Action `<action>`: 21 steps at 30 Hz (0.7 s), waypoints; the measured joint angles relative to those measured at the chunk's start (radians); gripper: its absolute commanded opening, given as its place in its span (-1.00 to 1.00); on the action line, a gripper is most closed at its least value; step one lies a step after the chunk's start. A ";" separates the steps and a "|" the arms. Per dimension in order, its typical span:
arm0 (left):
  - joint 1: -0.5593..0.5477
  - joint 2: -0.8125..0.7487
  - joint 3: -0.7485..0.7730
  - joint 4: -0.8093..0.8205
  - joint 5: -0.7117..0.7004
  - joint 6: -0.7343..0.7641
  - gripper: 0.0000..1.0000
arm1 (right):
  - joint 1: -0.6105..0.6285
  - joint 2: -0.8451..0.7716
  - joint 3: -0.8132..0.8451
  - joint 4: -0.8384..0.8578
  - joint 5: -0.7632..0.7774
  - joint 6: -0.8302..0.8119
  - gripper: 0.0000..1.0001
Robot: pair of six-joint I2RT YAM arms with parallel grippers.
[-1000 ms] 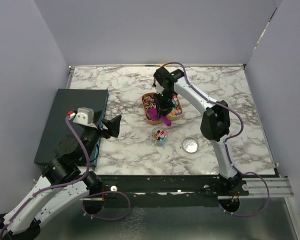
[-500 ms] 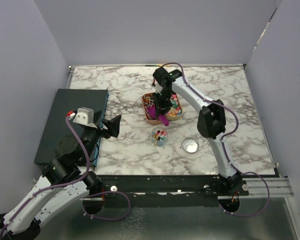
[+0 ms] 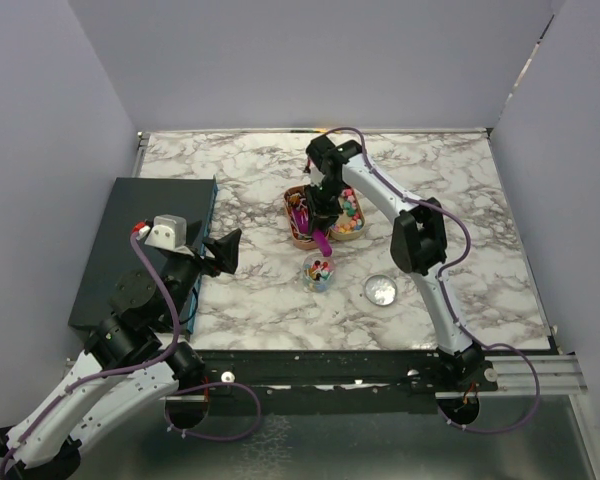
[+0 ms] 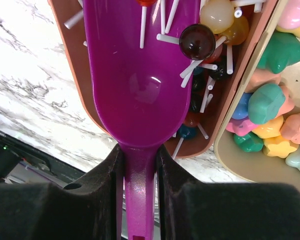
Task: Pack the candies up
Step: Scoop the fake candies from the storage box.
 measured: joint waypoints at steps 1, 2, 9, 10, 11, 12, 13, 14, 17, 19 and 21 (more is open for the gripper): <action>-0.001 0.000 0.000 0.000 0.000 0.000 0.73 | 0.000 0.000 0.000 0.001 0.000 0.004 -0.99; -0.001 0.000 0.000 0.000 -0.001 0.000 0.73 | 0.000 0.000 0.000 0.002 0.000 0.006 -0.99; -0.004 0.000 0.000 0.000 -0.003 0.000 0.73 | -0.003 0.001 0.000 0.033 0.014 0.024 -0.99; -0.004 0.000 0.000 0.000 -0.003 0.000 0.73 | -0.003 0.002 0.000 0.037 0.016 0.024 -0.99; -0.004 0.000 0.000 0.000 -0.003 0.000 0.72 | -0.003 0.002 -0.001 0.042 0.018 0.025 -0.99; -0.004 0.000 0.000 0.000 -0.003 0.000 0.72 | -0.003 0.002 -0.001 0.049 0.021 0.027 -0.99; -0.004 0.000 0.000 0.000 -0.004 0.000 0.72 | -0.003 0.002 -0.002 0.056 0.023 0.031 -0.99; -0.004 0.000 0.000 0.000 -0.004 0.000 0.72 | -0.003 0.002 -0.003 0.061 0.023 0.033 -0.99; -0.004 0.000 0.000 0.000 -0.004 0.000 0.71 | -0.003 0.002 -0.012 0.078 0.024 0.039 -0.99; -0.004 0.002 0.000 0.000 -0.004 0.000 0.71 | -0.004 0.002 -0.016 0.090 0.026 0.040 -0.99; -0.004 0.003 0.000 -0.001 -0.005 0.000 0.71 | -0.004 0.002 -0.018 0.096 0.028 0.040 -0.99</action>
